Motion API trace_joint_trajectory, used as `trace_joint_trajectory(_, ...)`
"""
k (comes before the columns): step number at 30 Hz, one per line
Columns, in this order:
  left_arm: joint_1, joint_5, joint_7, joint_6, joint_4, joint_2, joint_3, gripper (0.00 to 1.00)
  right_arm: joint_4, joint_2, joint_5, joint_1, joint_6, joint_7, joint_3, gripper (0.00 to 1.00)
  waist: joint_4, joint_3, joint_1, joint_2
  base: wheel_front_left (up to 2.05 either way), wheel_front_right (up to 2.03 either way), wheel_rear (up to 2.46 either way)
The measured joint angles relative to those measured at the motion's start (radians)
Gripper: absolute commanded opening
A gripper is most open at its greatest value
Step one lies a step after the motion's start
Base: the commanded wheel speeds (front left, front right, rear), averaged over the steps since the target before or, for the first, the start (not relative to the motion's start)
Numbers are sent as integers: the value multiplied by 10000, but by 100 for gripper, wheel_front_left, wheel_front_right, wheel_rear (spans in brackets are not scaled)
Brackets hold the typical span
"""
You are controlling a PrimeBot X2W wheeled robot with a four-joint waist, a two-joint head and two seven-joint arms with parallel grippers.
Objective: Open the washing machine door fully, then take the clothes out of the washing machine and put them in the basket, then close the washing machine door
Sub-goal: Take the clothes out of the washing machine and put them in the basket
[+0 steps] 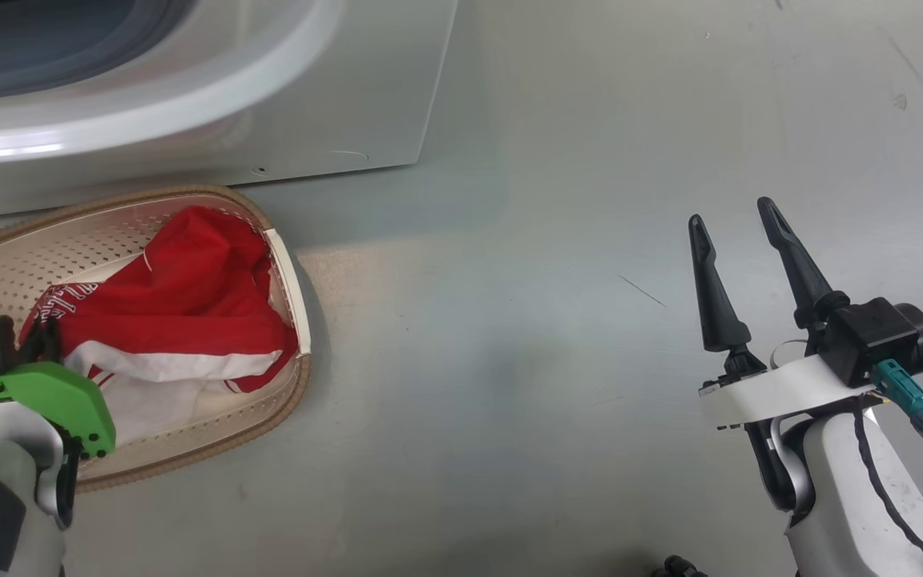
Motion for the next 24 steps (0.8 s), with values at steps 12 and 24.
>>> trace_joint_trajectory(12, -453, 6, -531, -2, 863, -280, -155, 0, 35, -12, -92, -59, 0, 0, 67, 100, 102, 116, 0, 0, 0, 0, 0)
trace_joint_trajectory(24, -614, -15, -1091, -136, 1544, -600, -165, 100, 272, 2, -94, -69, 2, 0, 84, 100, 226, -280, 0, 0, 0, 0, 0)
